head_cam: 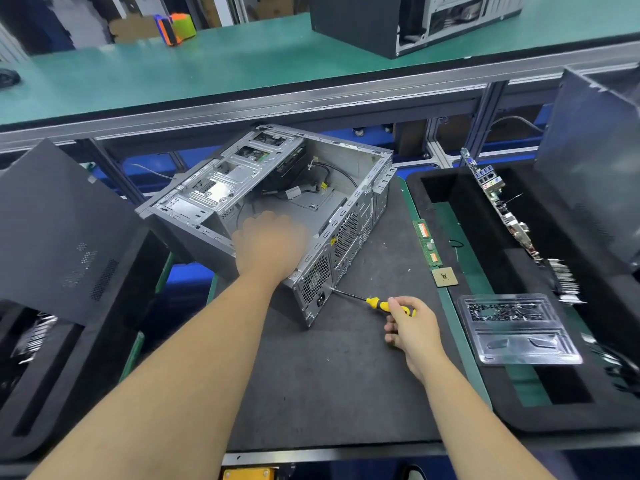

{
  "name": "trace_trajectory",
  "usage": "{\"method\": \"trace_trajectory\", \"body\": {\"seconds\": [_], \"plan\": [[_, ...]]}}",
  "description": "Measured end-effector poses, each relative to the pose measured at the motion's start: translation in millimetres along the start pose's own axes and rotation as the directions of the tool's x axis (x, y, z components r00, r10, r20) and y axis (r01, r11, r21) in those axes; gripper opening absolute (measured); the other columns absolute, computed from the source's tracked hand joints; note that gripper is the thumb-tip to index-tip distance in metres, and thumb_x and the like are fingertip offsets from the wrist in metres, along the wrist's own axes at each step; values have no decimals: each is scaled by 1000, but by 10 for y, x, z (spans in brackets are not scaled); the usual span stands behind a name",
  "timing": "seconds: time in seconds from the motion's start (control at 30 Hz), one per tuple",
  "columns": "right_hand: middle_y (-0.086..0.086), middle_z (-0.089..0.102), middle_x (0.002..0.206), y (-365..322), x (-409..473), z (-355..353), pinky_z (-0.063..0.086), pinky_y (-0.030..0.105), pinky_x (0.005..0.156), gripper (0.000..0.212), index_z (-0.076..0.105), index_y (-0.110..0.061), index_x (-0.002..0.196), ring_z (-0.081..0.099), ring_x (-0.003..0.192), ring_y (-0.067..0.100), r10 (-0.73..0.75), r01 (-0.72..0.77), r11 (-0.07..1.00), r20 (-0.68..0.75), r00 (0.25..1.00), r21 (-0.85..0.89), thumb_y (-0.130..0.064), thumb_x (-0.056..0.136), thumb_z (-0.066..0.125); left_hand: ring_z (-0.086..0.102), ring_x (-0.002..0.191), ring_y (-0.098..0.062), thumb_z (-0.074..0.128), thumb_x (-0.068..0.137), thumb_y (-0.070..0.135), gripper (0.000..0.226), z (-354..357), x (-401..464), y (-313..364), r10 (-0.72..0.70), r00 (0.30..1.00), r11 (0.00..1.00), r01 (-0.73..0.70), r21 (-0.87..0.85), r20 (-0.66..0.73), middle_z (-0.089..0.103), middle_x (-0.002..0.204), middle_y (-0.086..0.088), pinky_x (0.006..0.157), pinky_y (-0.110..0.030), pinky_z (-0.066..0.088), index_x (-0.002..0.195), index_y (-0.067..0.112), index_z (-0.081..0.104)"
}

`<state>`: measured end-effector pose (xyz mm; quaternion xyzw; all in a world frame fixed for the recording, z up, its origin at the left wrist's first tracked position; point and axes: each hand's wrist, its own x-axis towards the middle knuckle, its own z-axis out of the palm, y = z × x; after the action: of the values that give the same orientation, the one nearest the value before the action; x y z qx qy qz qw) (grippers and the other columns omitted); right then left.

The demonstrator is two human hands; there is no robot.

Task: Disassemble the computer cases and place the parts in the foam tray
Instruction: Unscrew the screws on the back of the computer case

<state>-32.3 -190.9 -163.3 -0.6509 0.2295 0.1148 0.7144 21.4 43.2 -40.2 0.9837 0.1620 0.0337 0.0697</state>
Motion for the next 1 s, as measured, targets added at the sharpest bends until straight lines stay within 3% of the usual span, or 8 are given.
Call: {"method": "trace_trajectory", "body": {"seconds": [0.1, 0.23, 0.33, 0.43, 0.57, 0.67, 0.83, 1.0], "plan": [[4, 42, 61, -84, 63, 8, 26, 21, 39, 31, 54, -13, 91, 30, 41, 13, 135, -137, 987, -21, 991, -87, -40, 104, 43, 43, 129, -31, 31, 99, 51, 49, 8, -1, 2, 0, 1000, 1000, 0, 0, 3, 52, 141, 0, 107, -49, 32, 127, 28, 64], [1, 30, 62, -84, 134, -21, 19, 23, 42, 29, 41, -15, 83, 21, 45, 11, 96, -95, 995, 21, 995, -37, -32, 106, 43, 43, 129, -31, 30, 99, 51, 49, 13, 7, -9, -5, 1000, 1000, 5, 3, 5, 52, 141, 0, 108, -50, 32, 127, 29, 64], [3, 32, 65, -6, 97, -46, 23, 24, 43, 29, 42, -14, 80, 24, 46, 13, -19, 23, 995, 46, 999, -95, -26, 106, 46, 43, 129, -31, 31, 99, 51, 49, 23, 6, -5, -1, 1000, 1000, 1, 2, -8, 52, 140, 0, 107, -49, 31, 126, 28, 64], [-4, 53, 68, 14, 41, -119, 35, 29, 52, 23, 49, -22, 81, 42, 54, 19, -241, 262, 886, 102, 965, -383, -27, 103, 49, 44, 129, -31, 31, 99, 52, 49, 27, 7, 4, 0, 1000, 1000, 0, 5, -10, 52, 140, 0, 106, -49, 31, 126, 28, 64], [-14, 69, 87, -94, -15, -122, 38, 9, 60, 14, 56, -22, 88, 59, 82, -3, -418, 454, 744, 188, 889, -490, -16, 101, 55, 43, 129, -32, 31, 99, 51, 49, 8, 11, 10, -10, 1000, 1000, 10, 3, 1, 51, 142, 0, 107, -49, 31, 127, 28, 63], [-21, 69, 76, -79, -32, -57, 40, 11, 58, 11, 60, -18, 89, 60, 70, -3, -360, 365, 851, 87, 929, -377, -15, 99, 56, 42, 129, -32, 31, 99, 50, 49, -1, 1, 7, -7, 1000, 1000, 7, -3, 3, 51, 141, -1, 108, -49, 31, 128, 27, 63], [8, 58, 73, -68, 53, 12, 44, 28, 43, 17, 60, -12, 97, 52, 50, 16, 25, -21, 998, -57, 998, 61, -30, 98, 62, 43, 129, -32, 31, 99, 50, 49, -4, -3, 1, -10, 1000, 1000, 10, 2, 8, 52, 141, -1, 108, -50, 31, 127, 27, 63], [10, 43, 73, -9, 162, 6, 32, 27, 43, 39, 48, -13, 81, 35, 49, 21, 72, -94, 970, -103, 992, -223, -45, 103, 39, 43, 129, -32, 31, 98, 51, 49, -7, 3, 5, -18, 1000, 1000, 18, 2, 11, 52, 140, 0, 107, -49, 31, 128, 28, 63]]}}
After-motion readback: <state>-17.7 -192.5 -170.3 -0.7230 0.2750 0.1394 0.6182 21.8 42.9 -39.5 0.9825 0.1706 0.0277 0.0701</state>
